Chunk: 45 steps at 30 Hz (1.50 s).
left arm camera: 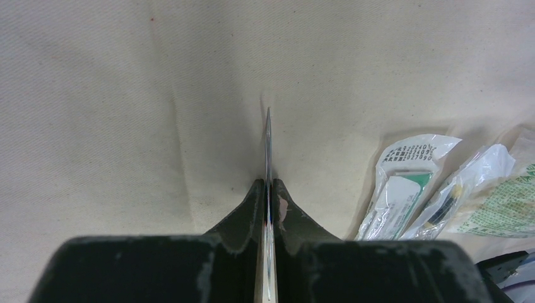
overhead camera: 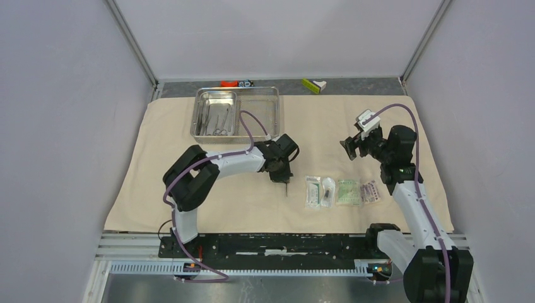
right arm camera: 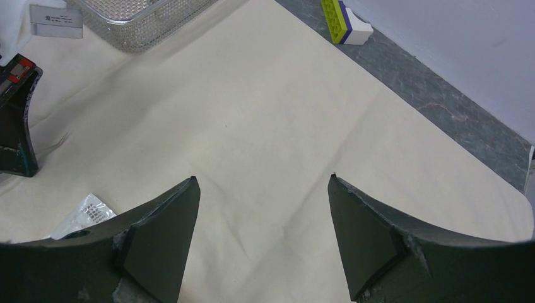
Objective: Open and lay out the surgical kit
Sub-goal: Place the medical item in the surgical kit.
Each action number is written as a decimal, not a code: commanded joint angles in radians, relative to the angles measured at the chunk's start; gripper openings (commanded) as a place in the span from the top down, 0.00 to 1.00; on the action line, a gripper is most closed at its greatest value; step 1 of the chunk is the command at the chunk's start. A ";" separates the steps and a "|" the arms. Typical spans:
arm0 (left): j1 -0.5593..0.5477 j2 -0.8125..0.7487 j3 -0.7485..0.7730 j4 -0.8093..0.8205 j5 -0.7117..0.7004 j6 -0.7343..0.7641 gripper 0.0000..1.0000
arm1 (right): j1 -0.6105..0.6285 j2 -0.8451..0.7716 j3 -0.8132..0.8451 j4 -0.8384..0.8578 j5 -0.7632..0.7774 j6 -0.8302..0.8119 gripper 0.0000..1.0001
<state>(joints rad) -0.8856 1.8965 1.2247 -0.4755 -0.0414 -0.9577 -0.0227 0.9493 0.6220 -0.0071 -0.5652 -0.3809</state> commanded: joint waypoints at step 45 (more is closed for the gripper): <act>-0.036 -0.080 -0.099 0.048 0.082 -0.102 0.79 | -0.029 0.018 -0.017 0.032 -0.048 0.008 0.18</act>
<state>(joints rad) -0.9123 1.8439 1.1385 -0.4366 0.0292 -1.0218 -0.0475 0.9665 0.6136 -0.0013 -0.5983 -0.3798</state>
